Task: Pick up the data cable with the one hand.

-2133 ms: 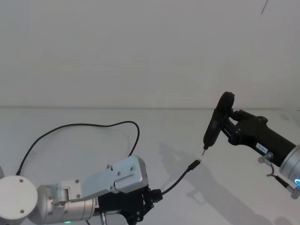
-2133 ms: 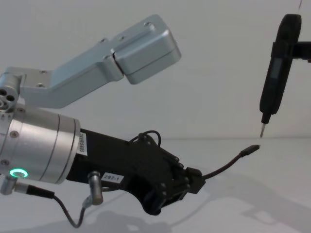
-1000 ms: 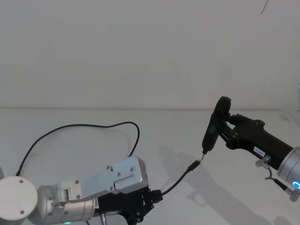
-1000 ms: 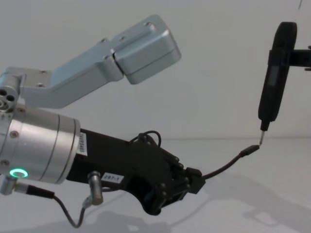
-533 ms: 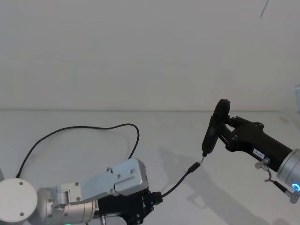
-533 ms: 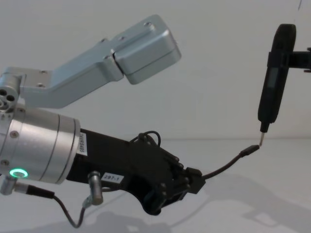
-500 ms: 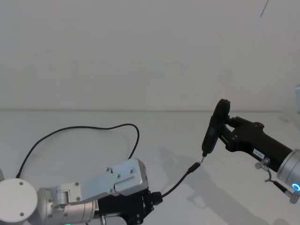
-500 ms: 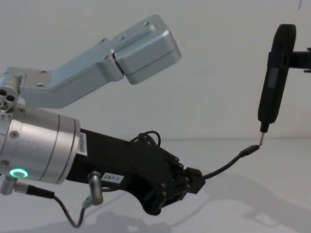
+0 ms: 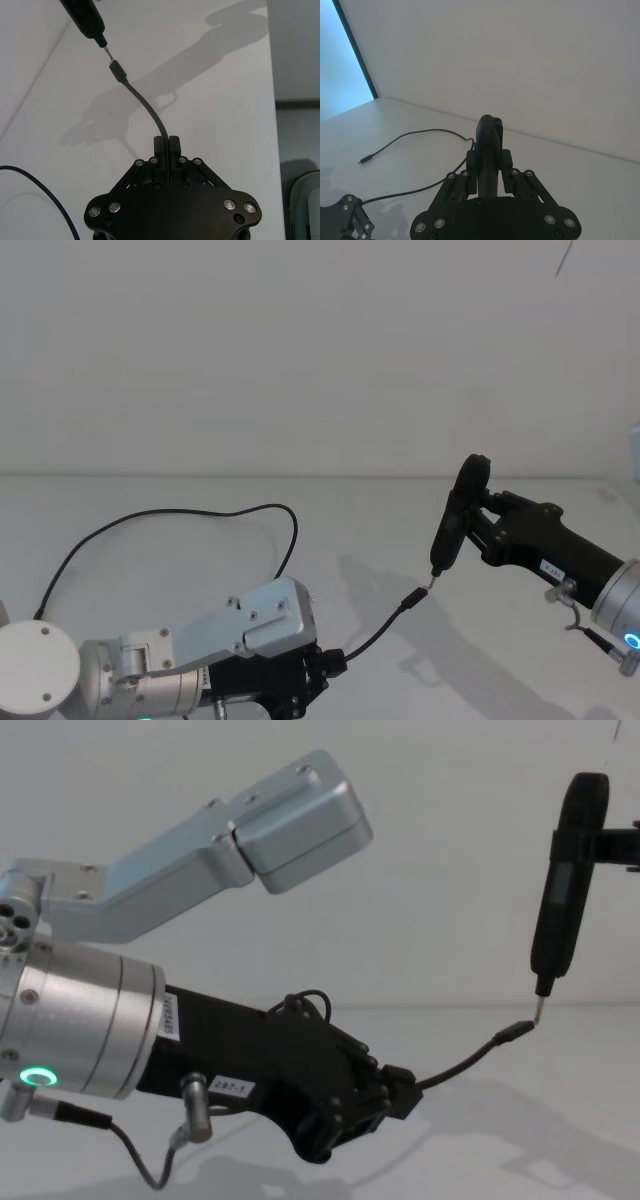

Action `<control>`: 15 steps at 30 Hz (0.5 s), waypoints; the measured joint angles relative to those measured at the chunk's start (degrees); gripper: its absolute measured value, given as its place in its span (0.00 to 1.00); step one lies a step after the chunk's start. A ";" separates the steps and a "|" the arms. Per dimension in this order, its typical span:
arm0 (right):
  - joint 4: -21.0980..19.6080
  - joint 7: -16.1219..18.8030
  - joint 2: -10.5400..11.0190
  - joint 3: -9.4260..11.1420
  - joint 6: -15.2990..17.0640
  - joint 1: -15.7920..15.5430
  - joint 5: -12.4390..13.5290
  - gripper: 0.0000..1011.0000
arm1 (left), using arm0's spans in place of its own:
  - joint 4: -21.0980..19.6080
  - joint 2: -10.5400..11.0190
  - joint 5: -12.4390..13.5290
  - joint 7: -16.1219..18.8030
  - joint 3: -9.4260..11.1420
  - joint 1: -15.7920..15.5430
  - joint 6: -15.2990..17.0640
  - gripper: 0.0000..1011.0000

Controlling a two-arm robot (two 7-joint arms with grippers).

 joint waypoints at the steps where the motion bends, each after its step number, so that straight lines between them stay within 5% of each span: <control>1: -0.01 -0.01 0.08 -0.03 -0.03 -0.01 0.08 0.28 | 0.00 0.00 0.00 0.00 0.00 0.00 0.00 0.05; 15: -0.11 -0.07 0.69 -0.33 -0.53 -0.02 0.71 0.28 | 0.00 0.00 0.00 0.00 0.00 0.00 0.00 0.05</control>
